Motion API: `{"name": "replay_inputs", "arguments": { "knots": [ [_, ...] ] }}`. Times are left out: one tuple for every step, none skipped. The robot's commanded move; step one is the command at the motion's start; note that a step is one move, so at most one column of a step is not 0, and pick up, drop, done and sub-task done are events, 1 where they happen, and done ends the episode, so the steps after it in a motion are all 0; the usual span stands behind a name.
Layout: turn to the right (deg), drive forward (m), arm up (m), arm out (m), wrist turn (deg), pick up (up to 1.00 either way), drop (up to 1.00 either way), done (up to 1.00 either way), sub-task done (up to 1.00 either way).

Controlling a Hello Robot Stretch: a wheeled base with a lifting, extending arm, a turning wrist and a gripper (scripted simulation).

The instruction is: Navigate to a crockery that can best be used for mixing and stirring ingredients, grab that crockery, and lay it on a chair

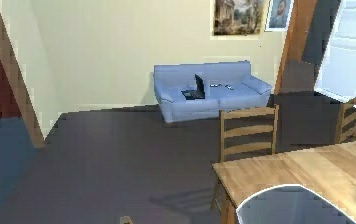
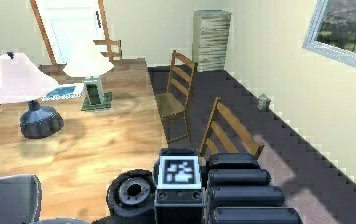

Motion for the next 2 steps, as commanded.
{"name": "replay_inputs", "arguments": {
  "knots": [
    [0.0, 0.0, 0.0, 0.0, 0.0, 0.0, 1.0, 0.0, 0.0],
    [0.0, 0.0, 0.0, 0.0, 0.0, 0.0, 0.0, 1.0, 0.0]
  ]
}}
